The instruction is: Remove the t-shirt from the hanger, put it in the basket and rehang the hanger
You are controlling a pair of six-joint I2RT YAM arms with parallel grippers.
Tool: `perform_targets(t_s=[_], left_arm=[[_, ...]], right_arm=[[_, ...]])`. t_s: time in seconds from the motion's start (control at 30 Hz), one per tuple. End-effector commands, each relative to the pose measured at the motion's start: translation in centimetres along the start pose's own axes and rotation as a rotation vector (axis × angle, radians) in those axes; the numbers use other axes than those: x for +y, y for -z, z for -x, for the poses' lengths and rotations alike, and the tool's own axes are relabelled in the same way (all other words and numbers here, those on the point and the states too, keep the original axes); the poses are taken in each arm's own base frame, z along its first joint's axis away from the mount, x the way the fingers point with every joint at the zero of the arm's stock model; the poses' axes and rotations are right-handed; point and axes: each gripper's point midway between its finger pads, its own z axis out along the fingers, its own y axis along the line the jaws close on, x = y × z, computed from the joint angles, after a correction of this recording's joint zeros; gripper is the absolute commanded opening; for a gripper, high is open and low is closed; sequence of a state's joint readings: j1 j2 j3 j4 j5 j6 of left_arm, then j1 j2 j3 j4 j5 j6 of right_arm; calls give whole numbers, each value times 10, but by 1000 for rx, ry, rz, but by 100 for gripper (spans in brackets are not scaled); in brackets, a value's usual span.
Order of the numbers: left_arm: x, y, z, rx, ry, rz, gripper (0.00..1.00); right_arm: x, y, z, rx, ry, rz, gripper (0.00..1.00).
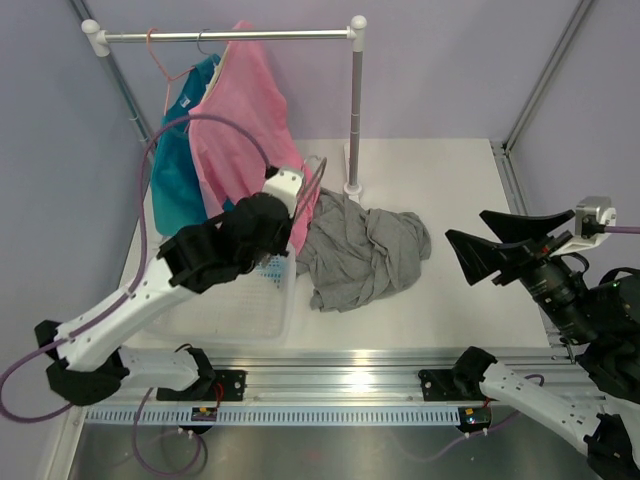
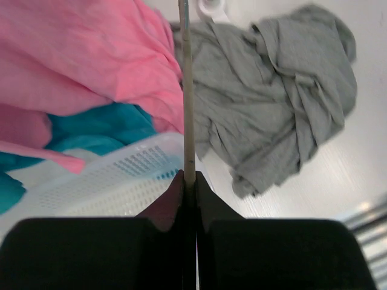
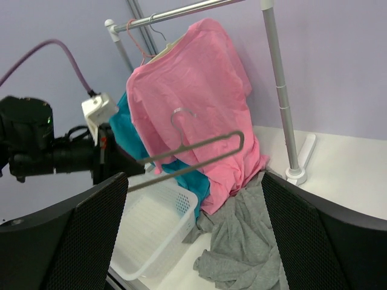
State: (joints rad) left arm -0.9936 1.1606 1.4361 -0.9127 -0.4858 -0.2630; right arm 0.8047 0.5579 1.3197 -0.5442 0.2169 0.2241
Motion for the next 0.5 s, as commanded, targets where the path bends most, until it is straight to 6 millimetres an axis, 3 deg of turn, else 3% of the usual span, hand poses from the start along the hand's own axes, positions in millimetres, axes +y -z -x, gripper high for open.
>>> perform_targets(t_s=[0.0, 0.1, 0.13, 0.2, 0.23, 0.47], left_arm=[[36, 6, 64, -154, 60, 241, 0], [45, -2, 95, -171, 28, 318, 0], [50, 5, 116, -214, 52, 320, 0], [60, -8, 132, -210, 50, 348, 0], [63, 0, 151, -254, 82, 334, 0], [77, -30, 201, -330, 91, 350, 0]], right_arm=[[-7, 7, -17, 54, -6, -23, 99], [-13, 13, -27, 90, -2, -44, 100], [-15, 16, -29, 90, 2, -48, 99], [-15, 20, -32, 87, -1, -41, 99], [-14, 22, -33, 87, -7, -27, 99], [-7, 30, -35, 95, -61, 5, 100]])
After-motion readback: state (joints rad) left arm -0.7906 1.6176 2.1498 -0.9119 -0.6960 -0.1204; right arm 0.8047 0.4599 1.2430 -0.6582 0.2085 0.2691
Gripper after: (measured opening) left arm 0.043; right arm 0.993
